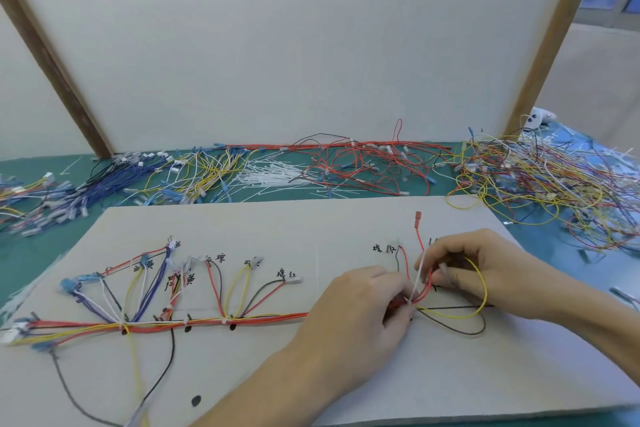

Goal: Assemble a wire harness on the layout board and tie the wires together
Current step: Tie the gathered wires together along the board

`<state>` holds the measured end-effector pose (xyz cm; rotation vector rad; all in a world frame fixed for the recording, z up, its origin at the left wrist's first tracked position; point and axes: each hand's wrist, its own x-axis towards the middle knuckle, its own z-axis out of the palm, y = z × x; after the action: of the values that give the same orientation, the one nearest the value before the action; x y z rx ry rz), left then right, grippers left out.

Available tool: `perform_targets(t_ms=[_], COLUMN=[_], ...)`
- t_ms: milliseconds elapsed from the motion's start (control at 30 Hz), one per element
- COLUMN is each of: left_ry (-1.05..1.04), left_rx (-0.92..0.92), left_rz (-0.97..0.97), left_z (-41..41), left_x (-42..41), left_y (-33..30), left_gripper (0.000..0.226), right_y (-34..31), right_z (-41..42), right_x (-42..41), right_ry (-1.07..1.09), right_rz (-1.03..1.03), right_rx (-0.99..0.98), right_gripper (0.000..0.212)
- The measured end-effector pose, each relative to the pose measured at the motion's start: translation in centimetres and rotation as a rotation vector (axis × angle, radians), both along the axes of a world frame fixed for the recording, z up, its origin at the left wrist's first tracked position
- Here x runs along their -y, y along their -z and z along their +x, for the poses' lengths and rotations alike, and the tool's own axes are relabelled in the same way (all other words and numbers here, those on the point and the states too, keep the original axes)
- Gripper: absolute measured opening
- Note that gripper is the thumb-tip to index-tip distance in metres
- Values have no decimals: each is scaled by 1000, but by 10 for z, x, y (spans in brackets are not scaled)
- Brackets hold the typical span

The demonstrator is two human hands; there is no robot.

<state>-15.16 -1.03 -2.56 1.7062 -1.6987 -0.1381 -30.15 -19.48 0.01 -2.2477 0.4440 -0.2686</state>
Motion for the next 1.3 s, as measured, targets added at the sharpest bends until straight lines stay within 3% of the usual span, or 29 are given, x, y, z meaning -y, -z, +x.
perform_targets(t_ms=[133,300,433,533,733,933,1000,1167,1300], left_ry=[7,4,-25,-13,-67,-142,-145,-239,-265], left_rx=[-23,-6,-95,-65,-87,-100,-134,-143,-51], left_rz=[-1,-27,-68,-37,-51,199,206,-12,174], left_z=[2,2,4,2,1,27,44,76,82], left_x=[0,0,0,0,-3,-21,-35,-66,-81], left_y=[1,2,2,3,-2,-34,-50,-76,-56], left_gripper=[10,7,4,5,7,44,37,41,18], right_y=[3,11,13,13,0,-16,-18,-27,-37], right_z=[6,4,5,4,2,3,4,5,7], right_x=[-7,-13,-17,-19,-13,-11,-11,-6,-4], right_ry=[97,188,242,189,191,180,177,162,118], right_rz=[7,113,209,198,444,470,500,609,579], right_rx=[46,204,369,280,224,273,254,158,98], right_gripper=[47,46,48,43,21,19,17,17,20])
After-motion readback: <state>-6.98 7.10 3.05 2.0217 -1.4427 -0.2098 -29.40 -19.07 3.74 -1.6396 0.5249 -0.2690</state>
